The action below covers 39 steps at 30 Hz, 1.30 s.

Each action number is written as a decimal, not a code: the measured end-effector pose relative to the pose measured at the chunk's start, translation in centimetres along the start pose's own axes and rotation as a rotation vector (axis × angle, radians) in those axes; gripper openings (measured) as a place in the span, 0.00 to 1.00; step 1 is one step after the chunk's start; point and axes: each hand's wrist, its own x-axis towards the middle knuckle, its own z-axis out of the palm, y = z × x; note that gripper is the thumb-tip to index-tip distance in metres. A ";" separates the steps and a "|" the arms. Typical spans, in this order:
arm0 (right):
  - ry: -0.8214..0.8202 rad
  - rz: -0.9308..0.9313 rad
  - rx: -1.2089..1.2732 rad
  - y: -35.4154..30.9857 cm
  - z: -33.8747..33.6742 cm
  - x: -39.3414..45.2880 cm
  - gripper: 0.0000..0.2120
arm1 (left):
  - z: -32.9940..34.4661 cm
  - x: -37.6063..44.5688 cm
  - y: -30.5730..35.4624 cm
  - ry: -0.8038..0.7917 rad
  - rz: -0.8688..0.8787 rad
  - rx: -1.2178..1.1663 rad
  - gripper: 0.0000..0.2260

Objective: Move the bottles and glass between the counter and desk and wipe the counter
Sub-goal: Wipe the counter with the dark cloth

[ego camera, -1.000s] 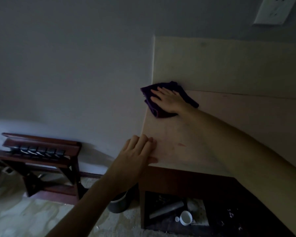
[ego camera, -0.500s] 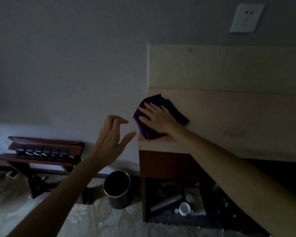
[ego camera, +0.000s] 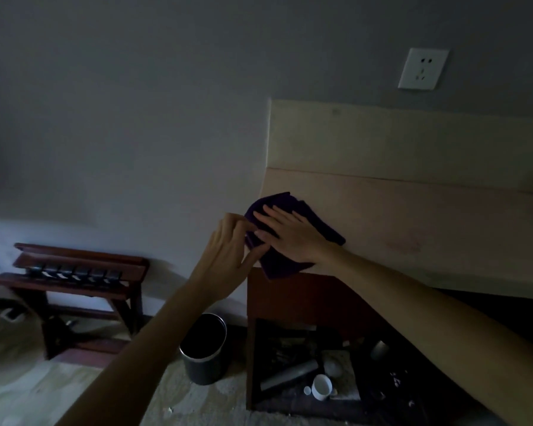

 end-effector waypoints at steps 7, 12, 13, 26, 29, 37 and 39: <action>-0.014 0.072 0.033 5.6 -1.4 9.7 0.34 | 3.0 2.8 3.9 -0.076 0.055 0.027 0.24; -0.018 0.027 0.010 10.1 -2.1 16.3 0.34 | 6.9 5.5 8.4 -0.174 0.112 0.059 0.28; -0.022 0.011 0.006 10.9 -2.1 17.3 0.35 | 7.8 5.7 9.4 -0.179 0.134 0.081 0.28; -0.051 -0.164 0.013 19.0 -3.2 13.9 0.36 | 14.0 6.7 16.5 -0.304 0.126 0.424 0.28; -0.055 -0.138 -0.007 23.4 -4.0 10.9 0.36 | 14.5 7.6 19.3 -0.312 0.174 0.451 0.28; -0.039 0.009 -0.002 36.8 -6.2 -0.8 0.35 | 17.5 8.7 22.4 -0.355 0.151 0.457 0.29; -0.031 0.072 0.008 40.7 -6.9 -4.2 0.35 | 17.9 8.6 22.9 -0.302 0.128 0.474 0.29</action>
